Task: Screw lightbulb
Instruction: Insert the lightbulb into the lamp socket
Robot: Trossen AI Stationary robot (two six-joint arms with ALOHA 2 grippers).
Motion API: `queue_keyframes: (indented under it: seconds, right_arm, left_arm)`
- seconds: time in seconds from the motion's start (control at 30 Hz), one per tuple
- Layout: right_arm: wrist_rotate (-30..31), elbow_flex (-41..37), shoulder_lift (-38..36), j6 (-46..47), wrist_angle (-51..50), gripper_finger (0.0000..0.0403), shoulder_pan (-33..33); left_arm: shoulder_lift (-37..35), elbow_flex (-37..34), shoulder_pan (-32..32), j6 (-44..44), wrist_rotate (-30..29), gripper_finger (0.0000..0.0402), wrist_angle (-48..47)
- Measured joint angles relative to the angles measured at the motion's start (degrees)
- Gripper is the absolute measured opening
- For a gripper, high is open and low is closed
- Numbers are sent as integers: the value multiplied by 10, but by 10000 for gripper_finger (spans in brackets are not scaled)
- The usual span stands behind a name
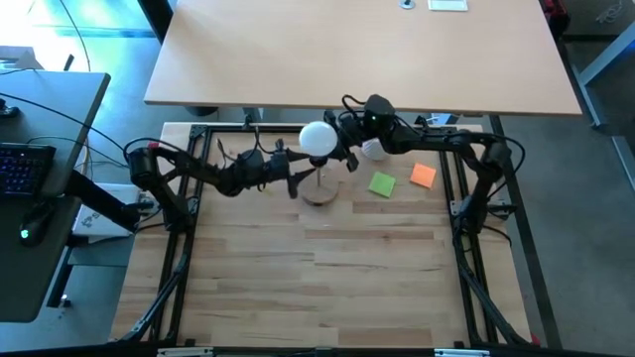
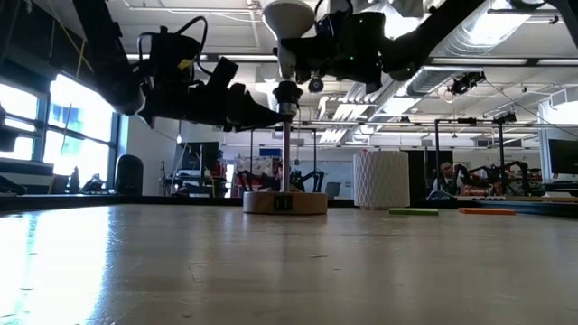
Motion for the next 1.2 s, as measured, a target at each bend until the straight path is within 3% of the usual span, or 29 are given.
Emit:
queue_keyframes:
  seconds: [0.13,0.3,0.97,1.2]
  right_arm:
    - [-2,0,6,19,8,153,-15]
    - [-23,0,10,32,5,153,-14]
    - [-32,-1,11,-5,-73,153,-27]
    - [-28,0,9,-23,-94,153,-27]
  left_arm:
    - [0,14,8,7,44,216,0]
    - [15,37,10,11,58,216,-12]
    - [35,45,10,8,76,216,26]
    - [97,91,8,8,78,215,29]
